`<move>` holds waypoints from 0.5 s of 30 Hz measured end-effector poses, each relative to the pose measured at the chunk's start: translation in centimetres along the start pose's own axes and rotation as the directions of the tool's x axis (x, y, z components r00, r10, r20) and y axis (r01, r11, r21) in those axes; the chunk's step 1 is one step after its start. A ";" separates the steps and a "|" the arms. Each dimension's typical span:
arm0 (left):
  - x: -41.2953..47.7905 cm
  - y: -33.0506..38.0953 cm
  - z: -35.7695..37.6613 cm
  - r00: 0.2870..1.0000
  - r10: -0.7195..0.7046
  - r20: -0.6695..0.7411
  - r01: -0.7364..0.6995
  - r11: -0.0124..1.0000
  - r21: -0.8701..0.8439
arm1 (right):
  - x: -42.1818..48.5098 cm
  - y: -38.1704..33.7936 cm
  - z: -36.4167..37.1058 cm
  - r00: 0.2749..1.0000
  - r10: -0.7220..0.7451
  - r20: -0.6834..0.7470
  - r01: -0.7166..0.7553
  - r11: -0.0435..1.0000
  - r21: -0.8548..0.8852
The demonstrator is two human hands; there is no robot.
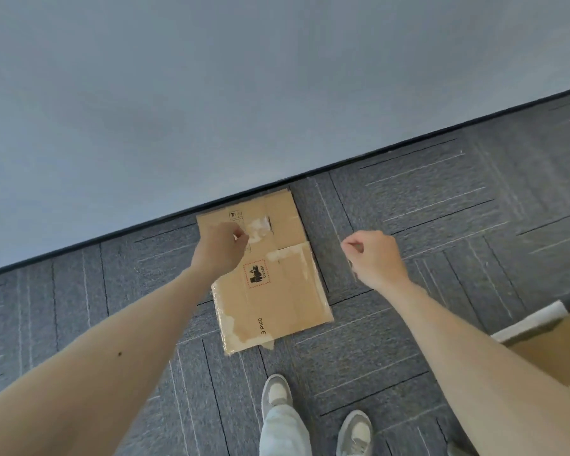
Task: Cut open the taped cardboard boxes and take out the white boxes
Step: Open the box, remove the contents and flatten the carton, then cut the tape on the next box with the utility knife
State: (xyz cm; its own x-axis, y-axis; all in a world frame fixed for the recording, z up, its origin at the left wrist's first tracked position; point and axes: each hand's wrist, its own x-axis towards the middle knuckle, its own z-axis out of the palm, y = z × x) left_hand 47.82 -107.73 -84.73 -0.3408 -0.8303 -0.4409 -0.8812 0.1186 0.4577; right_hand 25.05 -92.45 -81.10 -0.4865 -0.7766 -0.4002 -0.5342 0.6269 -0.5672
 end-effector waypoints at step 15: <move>-26.7 39.1 -8.6 0.788 0.611 0.082 -0.614 0.765 0.198 | -31.1 2.8 -34.4 0.868 0.160 -0.470 -0.175 0.985 0.012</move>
State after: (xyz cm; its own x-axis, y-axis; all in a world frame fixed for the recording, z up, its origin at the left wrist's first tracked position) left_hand 25.33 -85.58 -48.41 -0.8335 -0.5367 -0.1311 -0.5293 0.7077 0.4679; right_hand 14.86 -64.42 -45.51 -0.8325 -0.5449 -0.0997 -0.4328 0.7521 -0.4970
